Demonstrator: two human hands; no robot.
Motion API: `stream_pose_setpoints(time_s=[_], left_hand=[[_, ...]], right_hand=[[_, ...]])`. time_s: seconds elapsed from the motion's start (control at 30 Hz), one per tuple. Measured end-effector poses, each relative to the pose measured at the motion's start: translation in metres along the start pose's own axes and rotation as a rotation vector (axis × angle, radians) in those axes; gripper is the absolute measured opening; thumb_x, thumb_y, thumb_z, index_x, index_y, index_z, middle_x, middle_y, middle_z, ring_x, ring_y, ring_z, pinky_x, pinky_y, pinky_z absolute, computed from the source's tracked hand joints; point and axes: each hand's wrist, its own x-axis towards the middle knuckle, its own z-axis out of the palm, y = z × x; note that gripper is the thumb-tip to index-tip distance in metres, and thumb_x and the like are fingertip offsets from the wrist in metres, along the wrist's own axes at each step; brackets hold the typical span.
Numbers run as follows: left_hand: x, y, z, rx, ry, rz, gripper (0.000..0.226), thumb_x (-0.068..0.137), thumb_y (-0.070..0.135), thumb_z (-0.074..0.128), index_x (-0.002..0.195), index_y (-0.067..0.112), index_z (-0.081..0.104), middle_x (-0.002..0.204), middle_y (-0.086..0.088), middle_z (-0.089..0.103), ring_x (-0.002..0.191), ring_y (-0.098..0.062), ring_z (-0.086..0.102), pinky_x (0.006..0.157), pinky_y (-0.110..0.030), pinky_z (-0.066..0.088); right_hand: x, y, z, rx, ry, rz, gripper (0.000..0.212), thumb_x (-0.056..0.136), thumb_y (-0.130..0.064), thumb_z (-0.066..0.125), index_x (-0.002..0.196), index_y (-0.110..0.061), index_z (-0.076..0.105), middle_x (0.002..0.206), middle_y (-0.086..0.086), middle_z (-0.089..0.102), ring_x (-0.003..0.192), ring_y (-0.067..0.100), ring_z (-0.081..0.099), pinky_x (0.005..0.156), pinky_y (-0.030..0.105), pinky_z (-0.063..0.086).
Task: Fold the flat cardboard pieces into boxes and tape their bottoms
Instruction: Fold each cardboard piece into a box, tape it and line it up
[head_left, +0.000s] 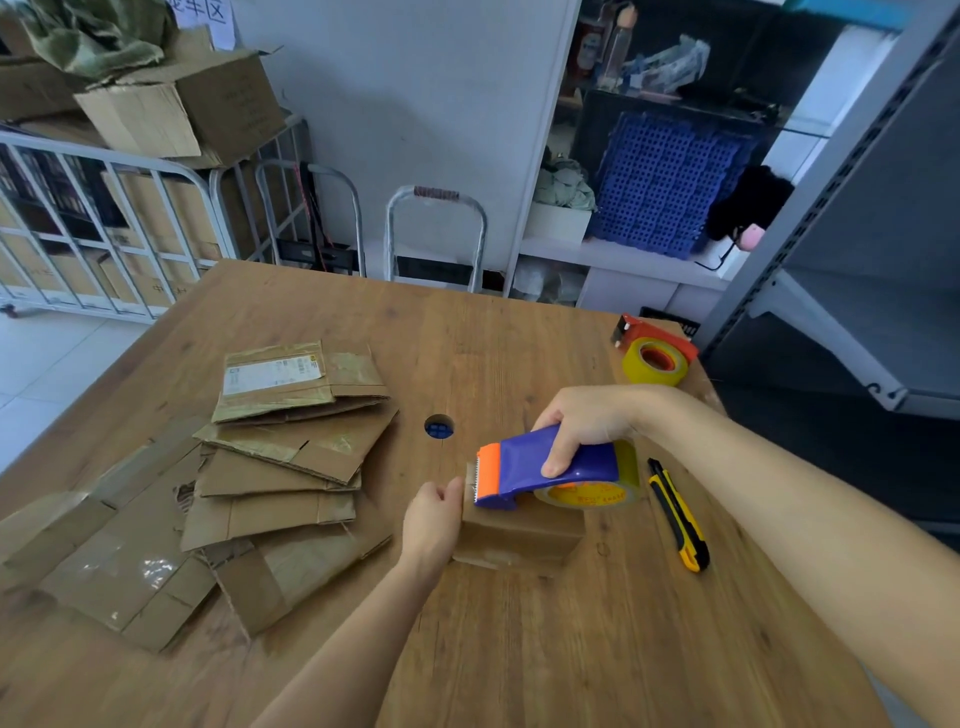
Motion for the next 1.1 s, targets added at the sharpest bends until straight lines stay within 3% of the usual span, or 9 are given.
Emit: stream_pose_setpoints(time_s=[0.1, 0.23, 0.33, 0.43, 0.53, 0.67, 0.83, 0.93, 1.1], left_hand=[[0.004, -0.02, -0.012, -0.005, -0.024, -0.173, 0.083, 0.081, 0.057, 0.066, 0.137, 0.007, 0.03, 0.124, -0.01, 0.053, 0.106, -0.024, 0.058, 0.08, -0.036, 0.053], [-0.005, -0.033, -0.018, 0.007, 0.136, 0.153, 0.028, 0.091, 0.021, 0.063, 0.116, 0.013, 0.051, 0.112, -0.005, 0.062, 0.096, -0.013, 0.06, 0.075, -0.025, 0.048], [-0.011, -0.012, -0.025, -0.017, -0.168, 0.452, 0.058, 0.088, 0.007, 0.061, 0.139, 0.022, 0.039, 0.14, 0.008, 0.046, 0.128, -0.005, 0.045, 0.103, -0.023, 0.039], [-0.011, 0.02, -0.03, 0.401, -0.431, 0.625, 0.103, 0.075, 0.016, 0.07, 0.154, 0.023, 0.004, 0.155, 0.012, 0.015, 0.143, -0.004, 0.014, 0.114, -0.023, 0.018], [-0.009, 0.038, -0.026, 0.679, -0.415, 0.674, 0.115, 0.069, 0.035, 0.082, 0.153, 0.023, 0.005, 0.156, 0.006, 0.021, 0.141, -0.012, 0.026, 0.112, -0.028, 0.027], [-0.006, 0.039, -0.025, 0.718, -0.329, 0.673, 0.107, 0.065, 0.038, 0.085, 0.149, 0.024, 0.02, 0.145, 0.007, 0.04, 0.127, -0.011, 0.041, 0.096, -0.021, 0.031], [-0.007, 0.041, -0.025, 0.767, -0.323, 0.666, 0.109, 0.066, 0.037, 0.084, 0.151, 0.025, 0.017, 0.148, 0.008, 0.037, 0.132, -0.012, 0.037, 0.103, -0.026, 0.029], [-0.007, 0.044, -0.025, 0.771, -0.35, 0.642, 0.112, 0.066, 0.035, 0.085, 0.152, 0.025, 0.013, 0.15, 0.006, 0.034, 0.135, -0.014, 0.035, 0.11, -0.033, 0.029], [-0.004, 0.048, -0.032, 0.803, -0.375, 0.673, 0.112, 0.064, 0.038, 0.085, 0.149, 0.029, 0.013, 0.144, 0.008, 0.04, 0.132, -0.014, 0.039, 0.111, -0.04, 0.031]], right_hand=[[0.0, 0.003, 0.001, 0.002, -0.004, -0.005, 0.033, 0.078, -0.021, 0.076, 0.109, -0.013, 0.07, 0.105, 0.007, 0.071, 0.088, 0.02, 0.065, 0.079, 0.033, 0.054], [0.001, 0.001, -0.001, -0.002, -0.013, -0.012, 0.034, 0.079, -0.022, 0.076, 0.111, -0.013, 0.07, 0.105, 0.007, 0.071, 0.089, 0.02, 0.065, 0.081, 0.033, 0.054], [0.002, 0.001, -0.003, -0.007, -0.031, -0.017, 0.032, 0.079, -0.023, 0.076, 0.109, -0.013, 0.07, 0.104, 0.007, 0.071, 0.086, 0.019, 0.066, 0.077, 0.031, 0.054], [0.003, 0.002, -0.003, -0.063, -0.039, -0.04, 0.031, 0.079, -0.027, 0.076, 0.107, -0.014, 0.07, 0.102, 0.006, 0.071, 0.084, 0.018, 0.066, 0.073, 0.029, 0.054], [-0.004, -0.002, -0.004, -0.211, 0.011, -0.087, 0.037, 0.081, -0.035, 0.074, 0.112, -0.018, 0.066, 0.106, 0.002, 0.069, 0.087, 0.016, 0.065, 0.075, 0.027, 0.052], [-0.027, -0.009, 0.006, -0.541, 0.215, -0.204, 0.041, 0.083, -0.041, 0.064, 0.121, -0.025, 0.058, 0.106, -0.005, 0.062, 0.093, 0.018, 0.058, 0.078, 0.035, 0.052], [-0.028, 0.004, 0.039, -0.958, 0.459, -0.284, 0.054, 0.084, -0.051, 0.059, 0.126, -0.02, 0.045, 0.105, 0.003, 0.053, 0.092, 0.019, 0.051, 0.069, 0.03, 0.042], [-0.026, 0.014, 0.034, -0.858, 0.45, -0.266, 0.061, 0.086, -0.048, 0.065, 0.135, -0.024, 0.038, 0.112, 0.003, 0.051, 0.1, 0.021, 0.052, 0.076, 0.031, 0.043], [-0.034, 0.027, 0.027, -0.646, 0.351, -0.231, 0.069, 0.096, -0.042, 0.052, 0.149, -0.049, 0.009, 0.112, 0.001, 0.041, 0.082, 0.017, 0.047, 0.065, 0.029, 0.041]])
